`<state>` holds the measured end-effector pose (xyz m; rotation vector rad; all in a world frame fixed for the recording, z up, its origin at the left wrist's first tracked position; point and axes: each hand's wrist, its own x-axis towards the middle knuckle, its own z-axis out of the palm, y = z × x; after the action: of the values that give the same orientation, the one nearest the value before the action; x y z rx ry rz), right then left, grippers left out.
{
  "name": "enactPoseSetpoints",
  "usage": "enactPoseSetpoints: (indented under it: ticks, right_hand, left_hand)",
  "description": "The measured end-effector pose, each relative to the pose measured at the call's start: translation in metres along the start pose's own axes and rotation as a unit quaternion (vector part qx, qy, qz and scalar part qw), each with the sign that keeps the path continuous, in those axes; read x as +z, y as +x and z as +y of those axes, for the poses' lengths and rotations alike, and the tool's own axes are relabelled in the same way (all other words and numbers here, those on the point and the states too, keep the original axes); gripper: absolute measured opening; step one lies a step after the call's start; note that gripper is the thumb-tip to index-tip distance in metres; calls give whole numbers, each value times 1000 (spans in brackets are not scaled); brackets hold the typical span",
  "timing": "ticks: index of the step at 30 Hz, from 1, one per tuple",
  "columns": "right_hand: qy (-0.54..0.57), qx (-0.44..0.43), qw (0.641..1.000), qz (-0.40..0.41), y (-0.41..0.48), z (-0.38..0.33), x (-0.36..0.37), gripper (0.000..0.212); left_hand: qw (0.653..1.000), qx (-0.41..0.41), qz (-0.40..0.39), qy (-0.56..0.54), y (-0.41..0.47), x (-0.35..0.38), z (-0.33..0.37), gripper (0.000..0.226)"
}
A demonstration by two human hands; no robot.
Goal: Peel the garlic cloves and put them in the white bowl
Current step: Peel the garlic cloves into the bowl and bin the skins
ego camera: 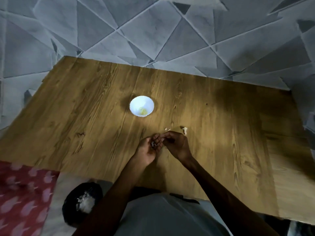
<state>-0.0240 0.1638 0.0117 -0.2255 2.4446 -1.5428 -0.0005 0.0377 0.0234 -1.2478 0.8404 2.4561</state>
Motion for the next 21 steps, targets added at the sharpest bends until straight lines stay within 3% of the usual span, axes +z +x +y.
enactPoseSetpoints:
  ticks: [4,10,15,18,21]
  right_hand:
    - [57,17,997,-56,-19,-22,36,19]
    - [59,-7,983,-173,-45,-66,122,37]
    - [20,-27,956,-293,-86,-100,236,23]
    - [-20,-55,930,-363,-116,-106,315,29]
    - [-47,-27,898,-438,-150,-89,412,39]
  left_hand:
    - [997,31,32,-56,-18,-45,12,32]
    - [978,77,55,-183,-55,-154,37,33]
    - [951,123,108,-261,-91,-275,51,30]
    - [931,133,165,-297,-100,-359,57,31]
    - [918,113,216,-313,-85,-458,57,37]
